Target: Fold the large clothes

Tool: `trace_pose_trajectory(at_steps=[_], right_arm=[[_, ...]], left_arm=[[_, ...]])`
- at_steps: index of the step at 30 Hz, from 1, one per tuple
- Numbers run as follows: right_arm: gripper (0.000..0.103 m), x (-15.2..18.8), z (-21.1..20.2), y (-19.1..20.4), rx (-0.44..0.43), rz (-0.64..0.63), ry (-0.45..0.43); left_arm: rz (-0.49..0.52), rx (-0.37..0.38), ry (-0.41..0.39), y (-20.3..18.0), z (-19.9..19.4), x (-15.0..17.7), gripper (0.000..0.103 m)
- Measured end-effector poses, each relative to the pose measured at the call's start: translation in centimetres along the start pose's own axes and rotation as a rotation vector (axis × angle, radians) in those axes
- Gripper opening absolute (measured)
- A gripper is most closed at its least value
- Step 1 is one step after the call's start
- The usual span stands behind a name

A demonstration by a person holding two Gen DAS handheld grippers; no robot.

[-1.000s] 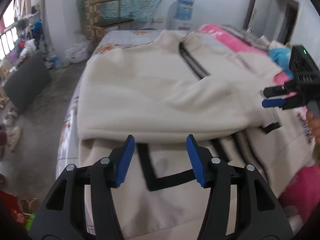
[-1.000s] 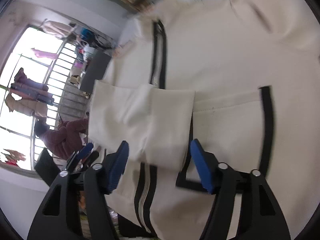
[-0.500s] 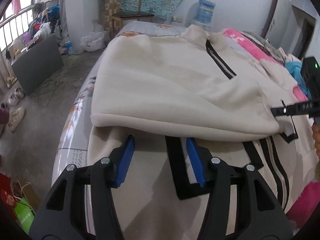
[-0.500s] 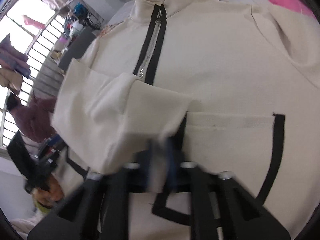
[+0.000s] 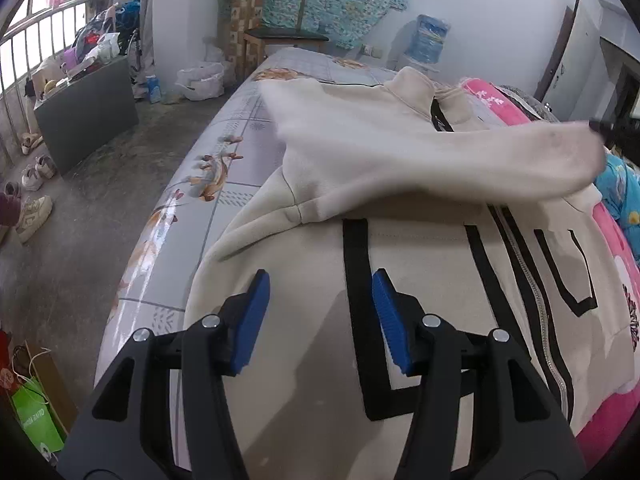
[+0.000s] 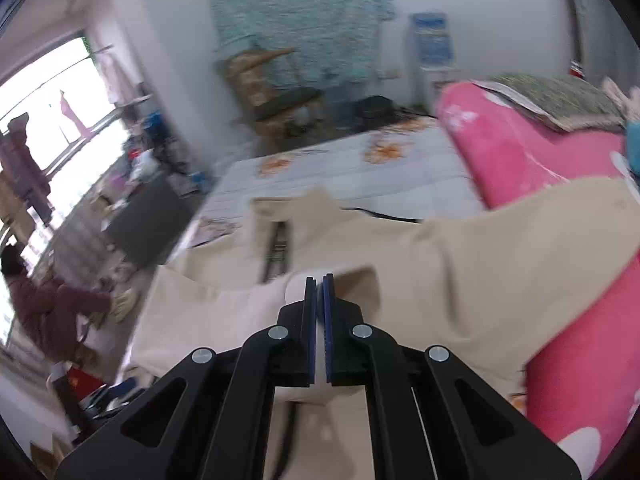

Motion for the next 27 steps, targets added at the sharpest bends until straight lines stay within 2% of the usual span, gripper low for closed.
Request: trace_pose_trajectory(at_steps=[7, 9, 11, 14, 17, 21, 25, 27], right_arm=[[0.005, 4.5, 3.0, -3.1, -0.029, 0.077, 0.152], [0.011, 4.8, 3.2, -3.7, -0.021, 0.096, 0.16], [0.034, 4.9, 3.4, -4.2, -0.015, 0.108, 0.161], [0.04, 5.2, 4.4, -4.7, 0.012, 0.074, 0.21], [0.04, 5.8, 6.6, -5.1, 0.037, 0.033, 0.279], [0.04, 6.6, 8.9, -5.1, 0.052, -0.004, 0.337], [0.009, 6.8, 9.7, -4.4, 0.103, -0.089, 0.345], [0.006, 6.7, 9.6, -4.2, 0.116, -0.116, 0.331]], left_arm=[[-0.006, -0.008, 0.002, 0.1, 0.0, -0.2, 0.051], [-0.006, -0.02, 0.003, 0.2, 0.0, -0.3, 0.051], [-0.001, -0.037, 0.002, 0.3, -0.1, -0.4, 0.051], [0.032, -0.083, -0.005, 0.2, -0.1, -0.8, 0.051], [0.081, -0.145, -0.013, 0.0, -0.2, -1.3, 0.051], [0.128, -0.152, -0.009, -0.1, -0.8, -1.9, 0.051], [0.229, -0.198, 0.013, -0.3, -0.2, -2.2, 0.051], [0.284, -0.237, 0.016, -0.6, 0.6, -2.5, 0.051]])
Point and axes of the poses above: each gripper's, at about its wrist camera, not at the fingertips, and z roughly the way its jaws point, y to its left, x to its underside, the point moved 7 cm from there along z, roughly the way its jaws point, and after that the axes turned 11 degrees about -z, right-handed, at the moved point
